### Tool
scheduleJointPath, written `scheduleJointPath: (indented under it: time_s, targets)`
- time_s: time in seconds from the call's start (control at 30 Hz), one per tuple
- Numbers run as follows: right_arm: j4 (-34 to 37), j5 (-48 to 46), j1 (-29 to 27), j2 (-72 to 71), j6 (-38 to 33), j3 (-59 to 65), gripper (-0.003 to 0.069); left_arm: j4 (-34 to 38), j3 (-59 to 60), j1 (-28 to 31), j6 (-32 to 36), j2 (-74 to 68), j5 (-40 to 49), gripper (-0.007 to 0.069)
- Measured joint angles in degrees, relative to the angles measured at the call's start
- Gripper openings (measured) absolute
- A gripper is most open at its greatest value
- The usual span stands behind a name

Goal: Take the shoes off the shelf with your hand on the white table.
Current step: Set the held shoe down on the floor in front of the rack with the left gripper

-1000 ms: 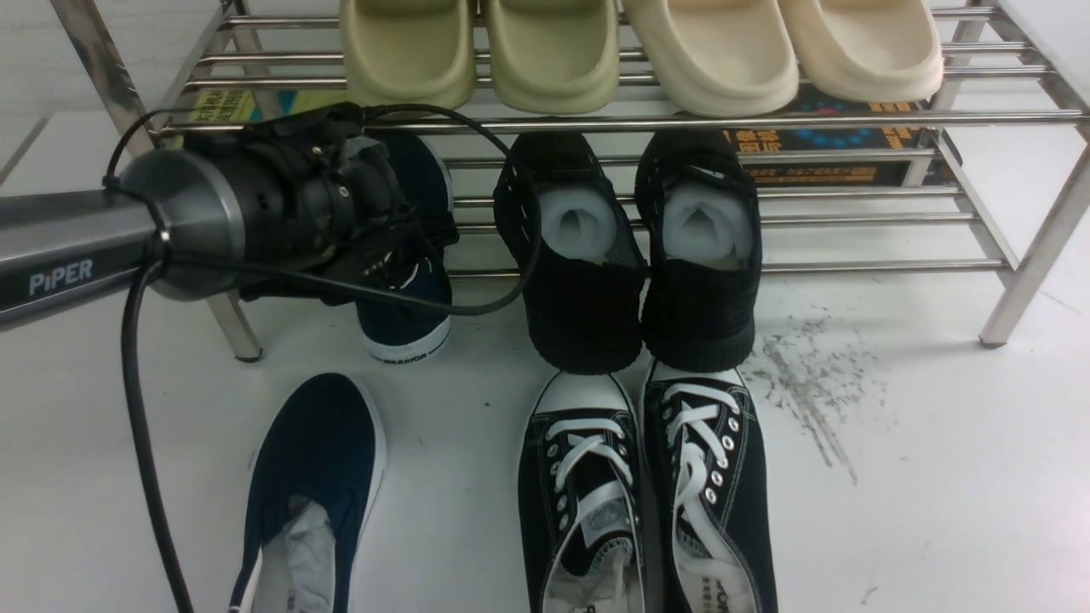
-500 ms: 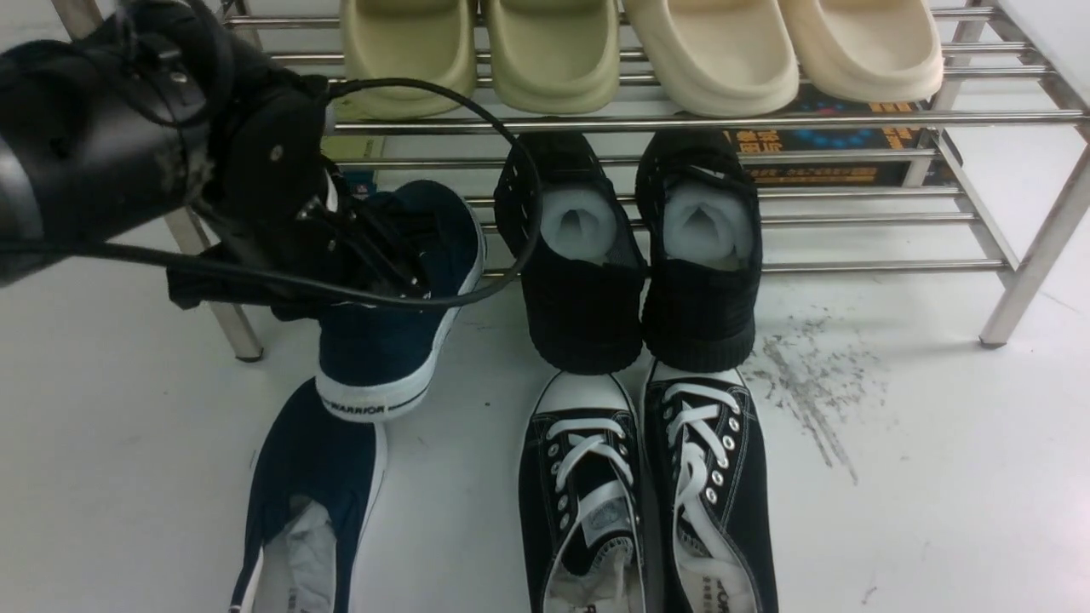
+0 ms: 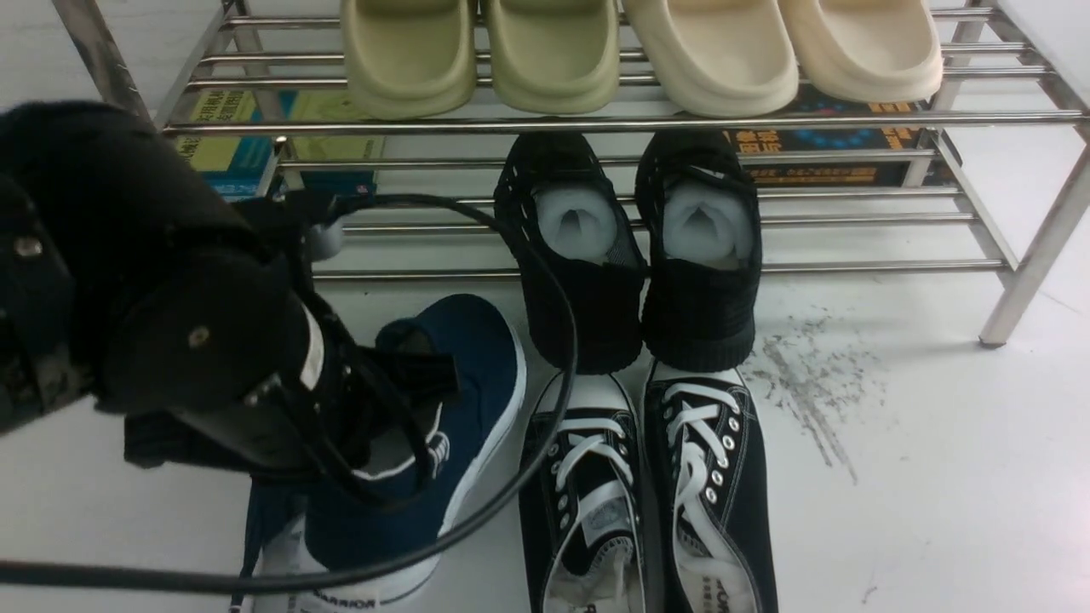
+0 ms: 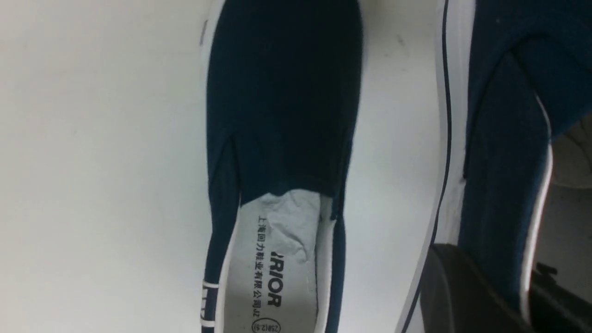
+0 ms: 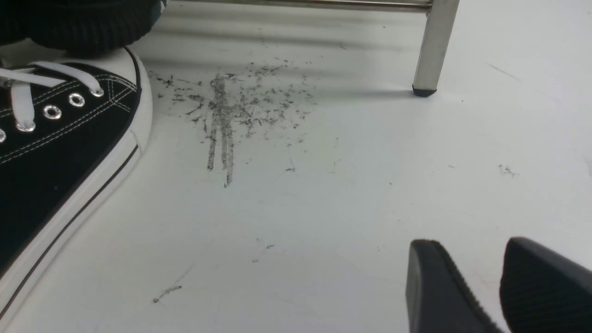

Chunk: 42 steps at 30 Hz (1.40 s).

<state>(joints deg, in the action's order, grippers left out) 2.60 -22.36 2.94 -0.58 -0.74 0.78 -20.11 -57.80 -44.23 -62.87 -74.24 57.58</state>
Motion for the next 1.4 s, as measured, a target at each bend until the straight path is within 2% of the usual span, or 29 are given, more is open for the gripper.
scheduleJointPath:
  time_s: [0.2, 0.37, 0.63, 1.1, 1.4]
  targets:
    - [0.0, 0.0, 0.0, 0.0, 0.0, 0.0, 0.0237, -8.7, 3.8, -5.7, -14.6, 0.0, -1.2, 0.0031]
    - [0.0, 0.0, 0.0, 0.0, 0.0, 0.0, 0.0237, -11.7, 4.0, -7.8, -19.6, 0.0, -2.9, 0.0031]
    - [0.0, 0.0, 0.0, 0.0, 0.0, 0.0, 0.0237, -12.4, 4.0, -7.9, -20.9, -3.2, -1.9, 0.0031]
    - [0.0, 0.0, 0.0, 0.0, 0.0, 0.0, 0.0237, -9.6, 4.0, -7.9, -20.9, -12.0, -3.7, 0.0036]
    - [0.0, 0.0, 0.0, 0.0, 0.0, 0.0, 0.0237, -6.7, 4.0, -7.9, -16.1, -13.1, -3.6, 0.0071]
